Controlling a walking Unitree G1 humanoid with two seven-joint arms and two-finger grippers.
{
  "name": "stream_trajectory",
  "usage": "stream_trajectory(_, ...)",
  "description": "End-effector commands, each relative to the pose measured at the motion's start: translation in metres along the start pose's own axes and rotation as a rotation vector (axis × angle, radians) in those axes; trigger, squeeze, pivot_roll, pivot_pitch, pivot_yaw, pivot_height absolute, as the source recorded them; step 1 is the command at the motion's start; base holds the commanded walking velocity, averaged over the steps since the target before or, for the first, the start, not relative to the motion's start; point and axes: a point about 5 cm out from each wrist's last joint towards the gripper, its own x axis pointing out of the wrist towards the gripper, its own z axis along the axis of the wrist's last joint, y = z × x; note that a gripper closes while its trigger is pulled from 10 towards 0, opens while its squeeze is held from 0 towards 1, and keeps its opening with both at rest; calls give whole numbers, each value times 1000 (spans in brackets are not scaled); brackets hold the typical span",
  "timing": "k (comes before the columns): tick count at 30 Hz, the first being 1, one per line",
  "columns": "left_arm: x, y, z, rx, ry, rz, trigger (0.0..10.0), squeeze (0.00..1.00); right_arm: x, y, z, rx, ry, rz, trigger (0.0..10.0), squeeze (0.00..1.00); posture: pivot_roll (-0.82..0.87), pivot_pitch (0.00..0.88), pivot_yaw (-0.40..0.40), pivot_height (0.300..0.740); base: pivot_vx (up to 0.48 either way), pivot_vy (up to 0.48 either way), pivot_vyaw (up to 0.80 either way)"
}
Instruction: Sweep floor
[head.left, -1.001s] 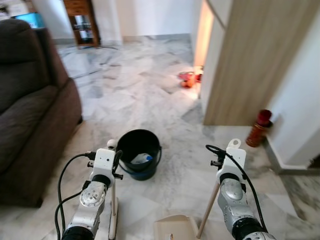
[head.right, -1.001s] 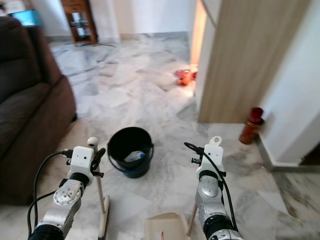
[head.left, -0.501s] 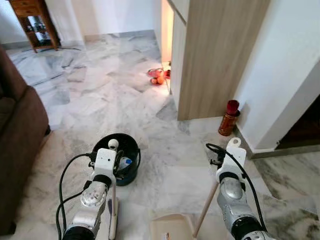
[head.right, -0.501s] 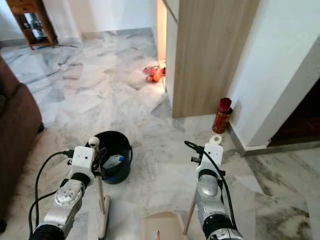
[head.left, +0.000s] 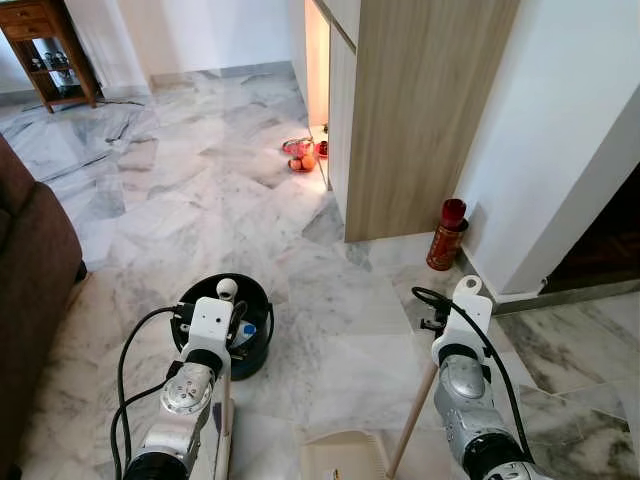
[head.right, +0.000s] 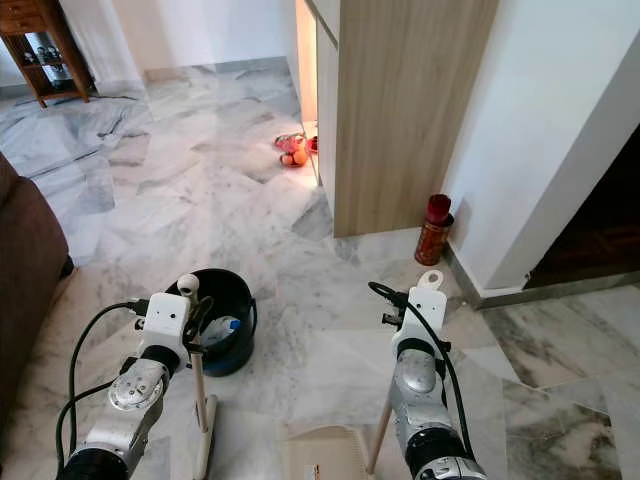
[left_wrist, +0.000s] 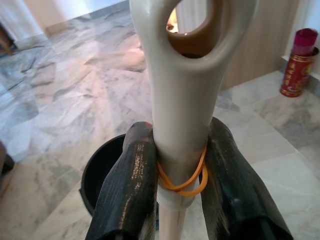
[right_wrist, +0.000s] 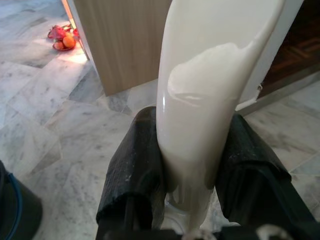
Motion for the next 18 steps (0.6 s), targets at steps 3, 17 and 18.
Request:
stream_trajectory(3,2,1,2,29,-3,-4,10000,0,1,-1,-1,-20,10,-9,10000,0,111,0,47,740,0,0,-800)
stream_trajectory(17,2,0,1,34,-6,-9,10000,0,1,-2,-1,-25,11,-10,10000,0,111,0,46,740,0,-104,-800)
stream_trajectory(18,2,0,1,27,-5,-7,10000,0,1,-2,-1,-25,11,-10,10000,0,111,0,46,740,0,0,-800)
